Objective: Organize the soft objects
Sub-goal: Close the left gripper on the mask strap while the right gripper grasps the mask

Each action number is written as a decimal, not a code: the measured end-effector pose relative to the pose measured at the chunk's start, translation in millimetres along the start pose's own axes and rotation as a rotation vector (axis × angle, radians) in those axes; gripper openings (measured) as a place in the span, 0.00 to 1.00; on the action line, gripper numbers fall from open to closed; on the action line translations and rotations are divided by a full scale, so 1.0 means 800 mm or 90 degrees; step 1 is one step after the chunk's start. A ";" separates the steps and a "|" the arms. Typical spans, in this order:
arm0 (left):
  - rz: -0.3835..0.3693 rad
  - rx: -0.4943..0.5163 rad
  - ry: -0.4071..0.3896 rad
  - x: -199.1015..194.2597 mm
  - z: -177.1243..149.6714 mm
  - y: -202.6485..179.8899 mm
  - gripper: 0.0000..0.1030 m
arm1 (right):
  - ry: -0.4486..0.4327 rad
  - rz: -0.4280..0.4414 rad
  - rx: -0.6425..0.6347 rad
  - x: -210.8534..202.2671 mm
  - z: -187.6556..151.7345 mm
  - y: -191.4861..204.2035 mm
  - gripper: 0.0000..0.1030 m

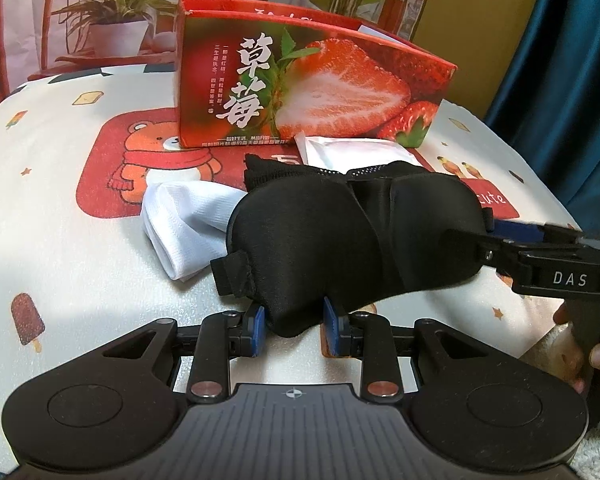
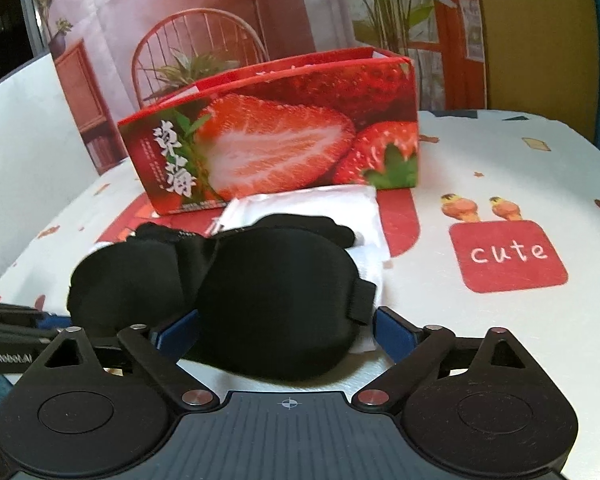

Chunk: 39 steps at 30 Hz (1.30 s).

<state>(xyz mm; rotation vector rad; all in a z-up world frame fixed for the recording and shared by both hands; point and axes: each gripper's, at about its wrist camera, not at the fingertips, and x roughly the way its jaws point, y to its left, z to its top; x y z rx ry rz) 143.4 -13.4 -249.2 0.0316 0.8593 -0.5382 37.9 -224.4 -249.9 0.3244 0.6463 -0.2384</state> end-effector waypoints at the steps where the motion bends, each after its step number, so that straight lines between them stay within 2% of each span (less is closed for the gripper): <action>1: 0.000 0.000 0.000 0.000 0.000 0.000 0.30 | -0.012 -0.010 -0.015 -0.003 0.000 0.004 0.88; 3: 0.001 0.001 0.000 0.001 0.001 -0.001 0.30 | -0.039 -0.035 -0.042 -0.008 0.002 0.009 0.85; 5: 0.002 0.001 -0.001 0.002 0.000 -0.001 0.30 | -0.056 -0.034 -0.042 -0.011 0.005 0.007 0.85; 10: 0.002 0.003 -0.001 0.002 0.000 -0.002 0.30 | -0.034 -0.015 -0.024 0.001 0.003 -0.001 0.83; 20: 0.005 0.005 0.000 0.002 0.000 -0.002 0.30 | -0.030 0.004 -0.003 0.001 -0.002 0.002 0.82; 27: 0.007 0.006 0.001 0.002 0.000 -0.002 0.30 | -0.090 0.021 -0.096 -0.032 0.003 0.040 0.81; 29: 0.006 0.007 0.001 0.001 -0.001 -0.001 0.30 | -0.095 0.028 -0.117 -0.035 0.003 0.048 0.77; 30: 0.006 0.006 0.001 0.001 -0.001 -0.001 0.30 | -0.094 0.029 -0.121 -0.034 0.003 0.051 0.71; 33: 0.004 0.003 0.001 0.001 -0.001 0.000 0.31 | -0.081 0.001 -0.120 -0.030 0.002 0.050 0.42; 34: 0.003 0.002 0.001 0.001 -0.001 0.000 0.31 | -0.078 -0.021 -0.117 -0.028 0.002 0.046 0.36; 39: -0.010 -0.021 0.001 0.000 0.000 0.006 0.34 | -0.059 -0.047 -0.084 -0.018 -0.003 0.025 0.29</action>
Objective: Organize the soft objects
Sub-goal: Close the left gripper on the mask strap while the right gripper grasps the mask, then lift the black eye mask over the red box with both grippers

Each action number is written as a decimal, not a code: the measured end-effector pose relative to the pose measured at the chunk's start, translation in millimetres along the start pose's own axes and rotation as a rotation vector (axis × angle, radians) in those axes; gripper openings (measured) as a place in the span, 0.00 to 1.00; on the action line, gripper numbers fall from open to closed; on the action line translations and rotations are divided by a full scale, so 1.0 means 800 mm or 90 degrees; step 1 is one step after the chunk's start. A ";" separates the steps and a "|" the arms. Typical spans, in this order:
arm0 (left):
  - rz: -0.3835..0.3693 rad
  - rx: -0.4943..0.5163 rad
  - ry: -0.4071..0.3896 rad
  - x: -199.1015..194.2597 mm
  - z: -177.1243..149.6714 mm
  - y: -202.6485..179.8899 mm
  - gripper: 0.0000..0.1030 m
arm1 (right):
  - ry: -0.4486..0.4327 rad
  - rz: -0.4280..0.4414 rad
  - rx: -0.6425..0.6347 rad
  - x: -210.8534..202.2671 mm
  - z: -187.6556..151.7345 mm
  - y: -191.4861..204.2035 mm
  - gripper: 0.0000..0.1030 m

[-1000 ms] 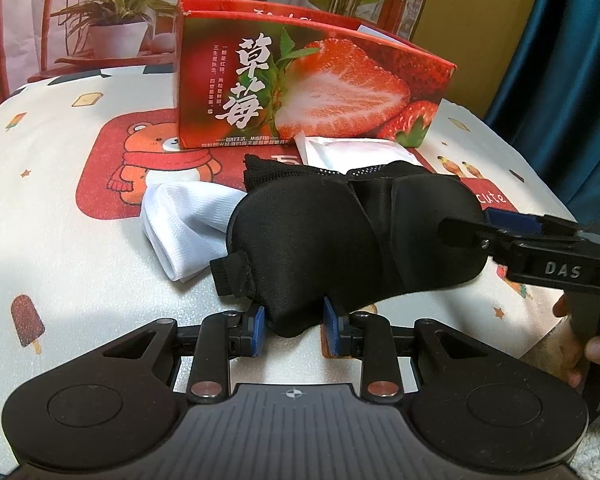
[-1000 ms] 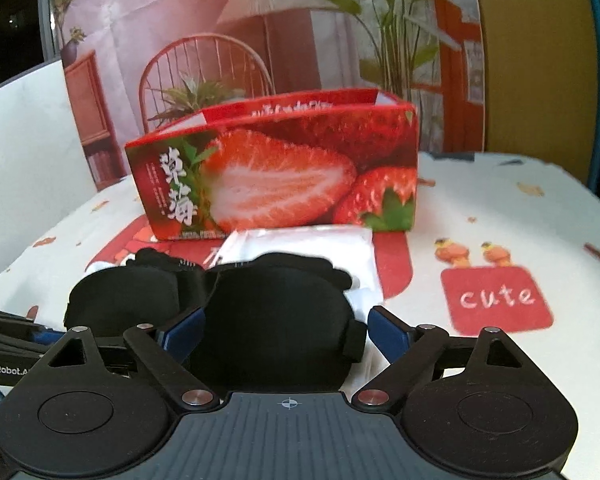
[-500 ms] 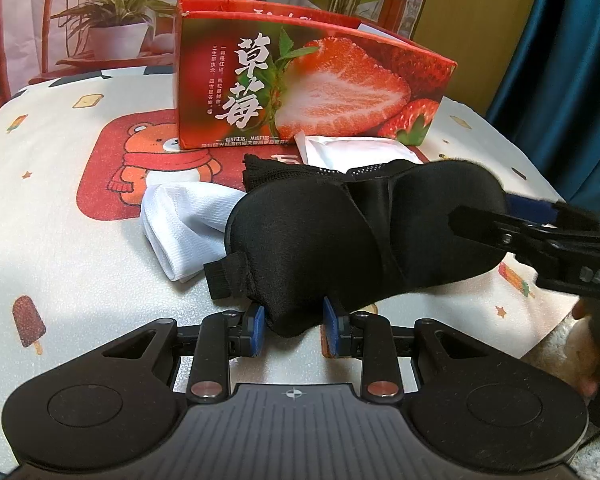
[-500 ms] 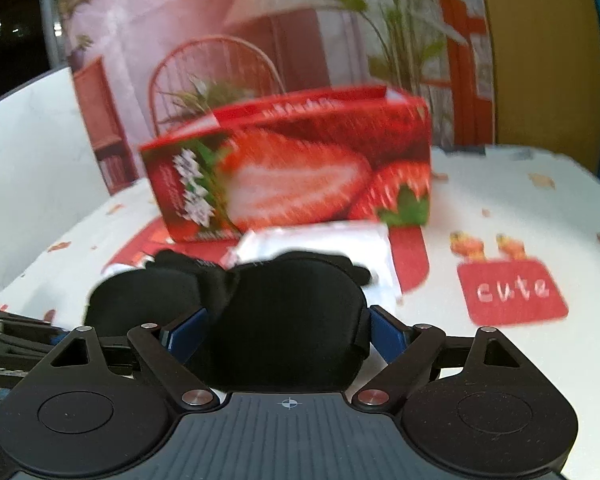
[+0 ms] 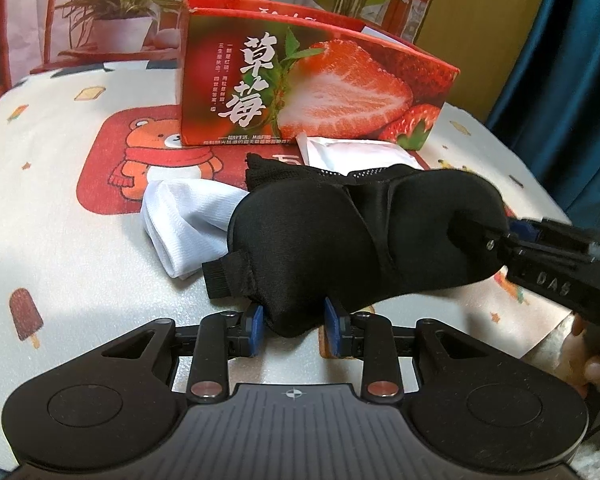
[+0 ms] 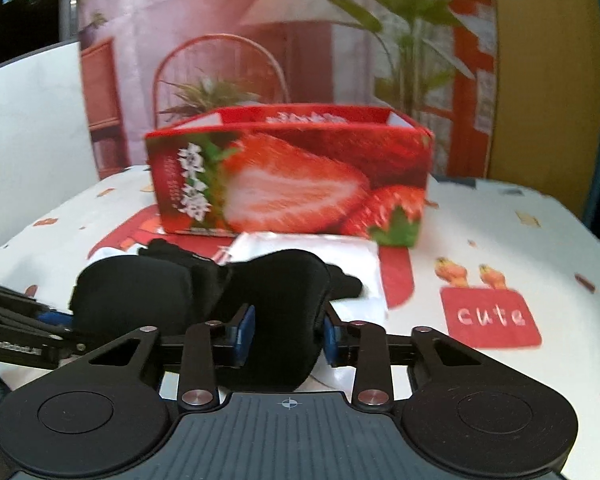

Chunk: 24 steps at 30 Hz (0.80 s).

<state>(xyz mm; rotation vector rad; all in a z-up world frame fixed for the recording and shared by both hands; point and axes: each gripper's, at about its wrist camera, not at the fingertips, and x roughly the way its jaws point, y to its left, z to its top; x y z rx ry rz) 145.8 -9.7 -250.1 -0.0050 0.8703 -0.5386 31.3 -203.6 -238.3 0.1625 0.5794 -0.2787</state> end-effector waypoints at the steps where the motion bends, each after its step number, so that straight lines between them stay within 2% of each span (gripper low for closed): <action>1: -0.005 -0.008 0.000 -0.001 0.000 0.001 0.40 | 0.002 -0.003 -0.004 0.001 -0.001 0.000 0.28; 3: -0.012 -0.026 -0.005 -0.003 0.001 0.005 0.45 | 0.007 -0.006 -0.011 0.004 -0.004 0.000 0.28; 11: -0.026 -0.100 -0.059 -0.018 0.009 0.020 0.45 | 0.031 -0.012 -0.029 0.013 -0.011 0.002 0.26; 19: -0.024 -0.125 -0.066 -0.014 0.013 0.025 0.43 | 0.035 -0.009 -0.030 0.015 -0.011 0.000 0.26; 20: -0.022 -0.122 -0.066 -0.015 0.012 0.025 0.41 | 0.035 -0.009 -0.030 0.015 -0.011 -0.001 0.26; 22: -0.025 -0.109 -0.070 -0.016 0.011 0.022 0.27 | 0.034 -0.009 -0.029 0.015 -0.011 -0.001 0.26; 24: -0.030 -0.092 -0.076 -0.019 0.010 0.019 0.20 | 0.032 -0.006 -0.025 0.013 -0.011 -0.002 0.26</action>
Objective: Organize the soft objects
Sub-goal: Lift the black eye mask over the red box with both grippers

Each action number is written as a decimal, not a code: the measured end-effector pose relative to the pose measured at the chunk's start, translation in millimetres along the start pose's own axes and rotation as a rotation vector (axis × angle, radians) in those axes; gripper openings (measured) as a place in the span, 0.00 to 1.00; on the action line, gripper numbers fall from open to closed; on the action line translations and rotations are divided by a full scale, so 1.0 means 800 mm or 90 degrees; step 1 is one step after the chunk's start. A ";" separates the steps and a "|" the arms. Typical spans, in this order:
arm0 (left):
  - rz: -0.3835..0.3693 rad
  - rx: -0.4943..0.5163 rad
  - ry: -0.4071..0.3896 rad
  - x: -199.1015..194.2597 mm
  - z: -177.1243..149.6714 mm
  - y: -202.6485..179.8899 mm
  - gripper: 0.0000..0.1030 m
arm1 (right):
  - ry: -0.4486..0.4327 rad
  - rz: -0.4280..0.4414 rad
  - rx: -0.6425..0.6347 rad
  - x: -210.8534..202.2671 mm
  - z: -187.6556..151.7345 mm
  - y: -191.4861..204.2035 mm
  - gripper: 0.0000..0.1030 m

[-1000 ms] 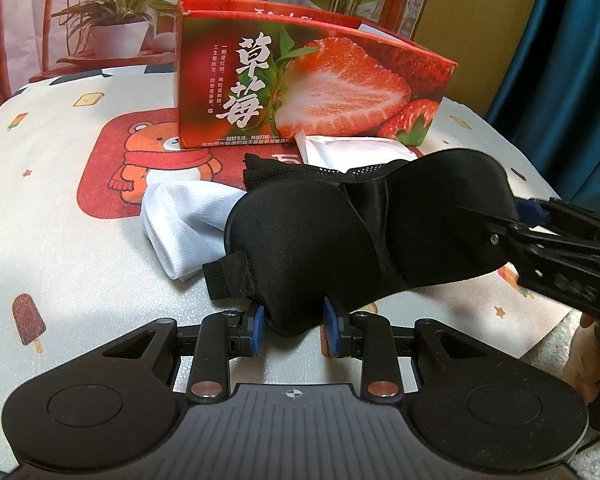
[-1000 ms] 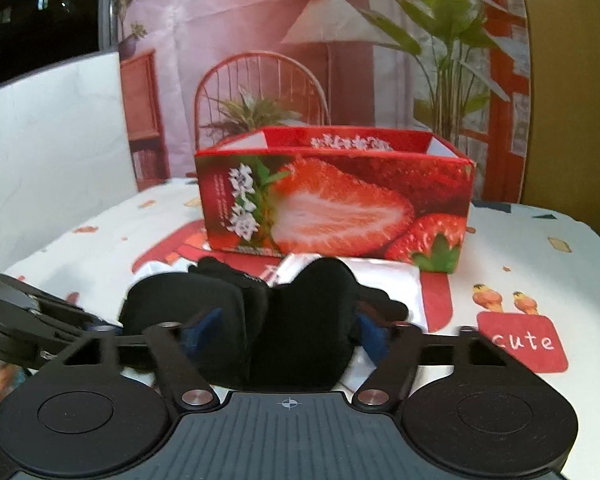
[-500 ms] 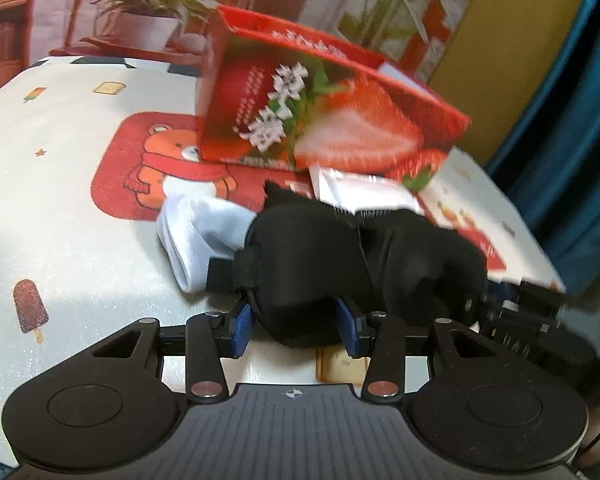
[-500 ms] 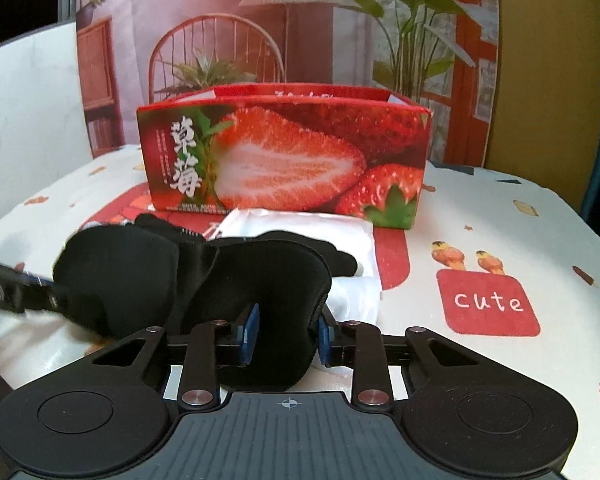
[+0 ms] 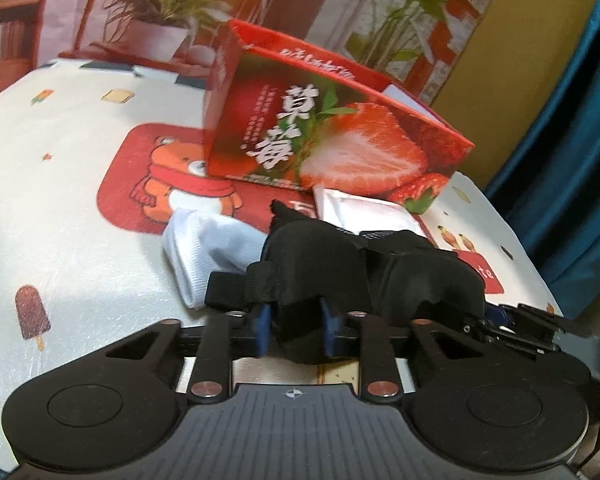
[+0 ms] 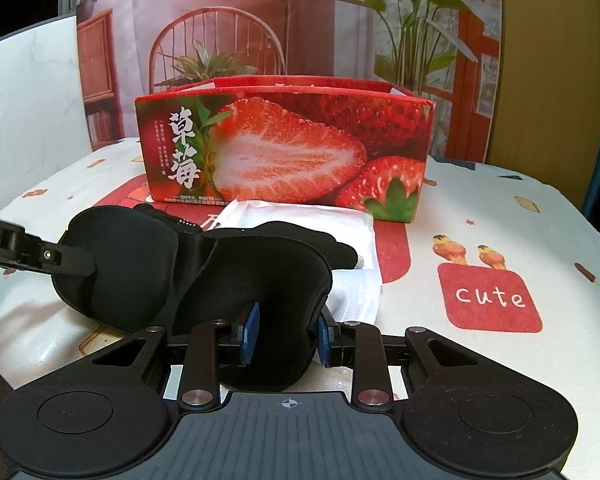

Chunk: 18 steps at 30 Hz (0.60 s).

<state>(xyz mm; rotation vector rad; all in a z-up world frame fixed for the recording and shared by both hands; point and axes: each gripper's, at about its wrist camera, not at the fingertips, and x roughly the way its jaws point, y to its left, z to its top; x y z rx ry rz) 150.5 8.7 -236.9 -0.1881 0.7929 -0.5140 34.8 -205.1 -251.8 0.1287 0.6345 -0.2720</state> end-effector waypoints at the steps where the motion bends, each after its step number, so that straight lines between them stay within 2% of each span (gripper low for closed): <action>1: -0.005 0.012 -0.001 -0.002 0.000 -0.003 0.16 | -0.003 0.004 0.003 -0.001 0.000 -0.001 0.26; 4: -0.020 0.051 -0.007 -0.007 0.000 -0.015 0.11 | -0.018 0.013 0.007 -0.007 0.002 -0.001 0.23; 7: -0.032 0.085 -0.022 -0.013 0.006 -0.026 0.10 | -0.036 0.015 -0.004 -0.014 0.009 -0.001 0.19; 14: -0.058 0.143 -0.113 -0.054 0.045 -0.052 0.09 | -0.091 0.038 -0.001 -0.035 0.047 -0.009 0.16; 18: -0.065 0.158 -0.158 -0.069 0.079 -0.066 0.09 | -0.136 0.046 -0.013 -0.050 0.089 -0.015 0.16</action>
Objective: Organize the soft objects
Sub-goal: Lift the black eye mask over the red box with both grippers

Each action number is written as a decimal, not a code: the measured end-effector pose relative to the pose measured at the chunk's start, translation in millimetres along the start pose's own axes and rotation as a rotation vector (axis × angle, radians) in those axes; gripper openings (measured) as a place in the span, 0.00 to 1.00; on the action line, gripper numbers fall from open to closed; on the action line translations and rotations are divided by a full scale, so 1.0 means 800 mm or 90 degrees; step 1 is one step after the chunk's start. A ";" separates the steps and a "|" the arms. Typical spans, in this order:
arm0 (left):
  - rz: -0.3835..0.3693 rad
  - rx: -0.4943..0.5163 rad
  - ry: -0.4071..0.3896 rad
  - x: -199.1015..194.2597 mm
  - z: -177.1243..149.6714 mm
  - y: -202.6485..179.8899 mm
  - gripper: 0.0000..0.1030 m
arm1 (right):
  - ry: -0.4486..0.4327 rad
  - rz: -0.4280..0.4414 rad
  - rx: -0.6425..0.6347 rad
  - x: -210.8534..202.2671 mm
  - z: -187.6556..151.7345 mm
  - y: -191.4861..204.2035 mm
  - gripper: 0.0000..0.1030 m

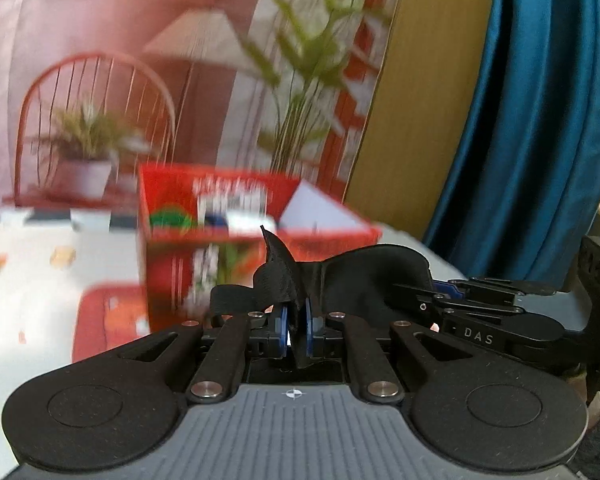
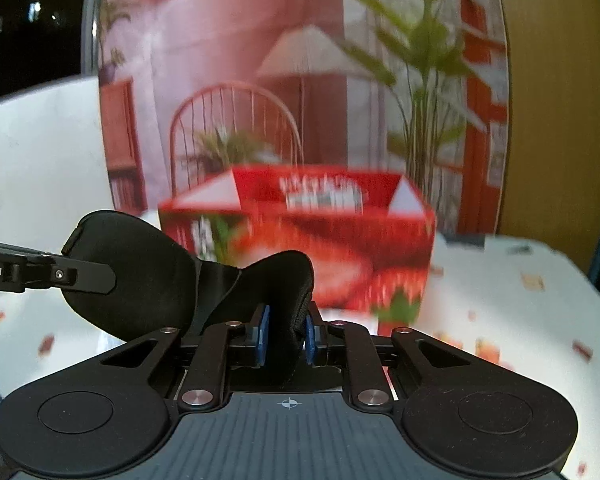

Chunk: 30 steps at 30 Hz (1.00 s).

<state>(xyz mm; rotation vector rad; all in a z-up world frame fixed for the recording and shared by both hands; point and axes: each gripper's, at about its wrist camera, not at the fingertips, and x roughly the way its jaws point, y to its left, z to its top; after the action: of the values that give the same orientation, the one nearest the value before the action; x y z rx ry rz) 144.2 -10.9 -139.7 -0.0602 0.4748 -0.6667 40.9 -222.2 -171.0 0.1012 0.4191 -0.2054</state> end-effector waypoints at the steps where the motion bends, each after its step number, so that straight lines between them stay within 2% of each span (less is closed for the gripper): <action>1: 0.000 0.006 -0.014 -0.001 0.011 -0.003 0.09 | -0.010 -0.001 -0.008 0.000 0.013 -0.002 0.16; 5: 0.010 0.038 -0.070 0.004 0.061 -0.011 0.09 | -0.051 -0.002 -0.038 0.005 0.074 -0.014 0.16; 7: 0.017 0.031 -0.089 0.010 0.085 -0.007 0.09 | -0.066 -0.005 -0.051 0.014 0.104 -0.020 0.16; 10: 0.020 0.012 -0.095 0.027 0.112 0.003 0.09 | -0.081 -0.010 -0.074 0.029 0.138 -0.026 0.16; 14: 0.036 0.020 -0.085 0.061 0.137 0.013 0.09 | -0.073 -0.019 -0.082 0.067 0.171 -0.035 0.16; 17: 0.048 0.033 -0.051 0.096 0.147 0.028 0.09 | -0.050 -0.033 -0.087 0.108 0.180 -0.038 0.16; 20: 0.047 0.010 -0.002 0.143 0.150 0.051 0.09 | 0.000 -0.042 -0.064 0.158 0.180 -0.048 0.16; 22: 0.058 0.005 0.024 0.170 0.144 0.065 0.09 | 0.044 -0.046 -0.039 0.191 0.176 -0.057 0.16; 27: 0.056 -0.055 0.129 0.232 0.125 0.100 0.09 | 0.135 -0.044 0.015 0.251 0.163 -0.073 0.16; 30: 0.061 -0.036 0.171 0.253 0.114 0.104 0.09 | 0.181 -0.048 0.027 0.277 0.150 -0.077 0.15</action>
<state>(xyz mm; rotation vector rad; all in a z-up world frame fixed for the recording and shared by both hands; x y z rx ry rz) 371.2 -77.1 -157.5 -0.0014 0.7509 -0.5688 272.1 -338.3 -157.2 0.1573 0.7022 -0.2751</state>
